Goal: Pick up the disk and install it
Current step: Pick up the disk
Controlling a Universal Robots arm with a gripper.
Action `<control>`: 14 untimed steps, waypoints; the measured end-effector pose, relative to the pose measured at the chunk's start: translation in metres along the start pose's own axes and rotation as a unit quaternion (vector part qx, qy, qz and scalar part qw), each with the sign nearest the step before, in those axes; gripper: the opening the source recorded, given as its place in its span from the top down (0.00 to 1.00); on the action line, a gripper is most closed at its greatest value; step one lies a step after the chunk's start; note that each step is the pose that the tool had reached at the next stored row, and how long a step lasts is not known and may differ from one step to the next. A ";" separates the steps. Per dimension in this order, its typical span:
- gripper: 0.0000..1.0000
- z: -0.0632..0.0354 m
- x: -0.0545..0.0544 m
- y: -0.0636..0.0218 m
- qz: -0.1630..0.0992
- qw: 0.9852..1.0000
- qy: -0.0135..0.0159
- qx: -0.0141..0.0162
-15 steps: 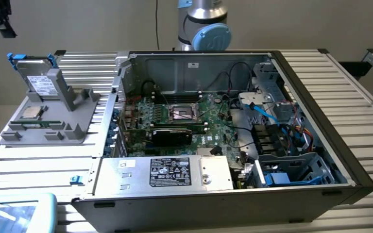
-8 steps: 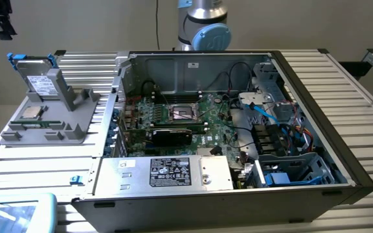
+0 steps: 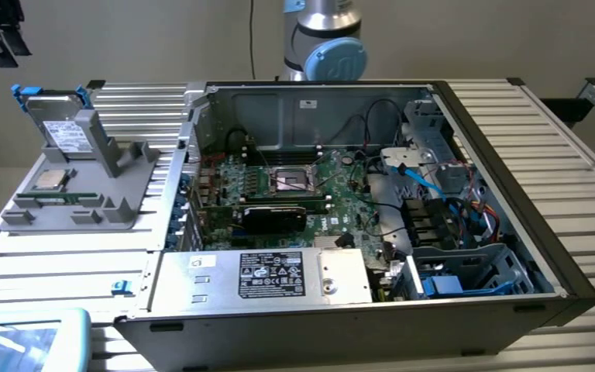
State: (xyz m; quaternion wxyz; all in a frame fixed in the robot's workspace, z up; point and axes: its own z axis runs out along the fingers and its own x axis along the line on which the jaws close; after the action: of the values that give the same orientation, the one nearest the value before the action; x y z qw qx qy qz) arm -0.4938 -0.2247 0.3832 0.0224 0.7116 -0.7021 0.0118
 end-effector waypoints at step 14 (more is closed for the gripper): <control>0.43 0.0242 -0.001 0.0005 0.000 1.000 0.001 0.004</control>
State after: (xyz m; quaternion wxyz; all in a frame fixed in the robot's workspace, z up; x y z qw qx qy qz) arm -0.4948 -0.2246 0.3589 0.0201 0.7116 -0.7022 0.0148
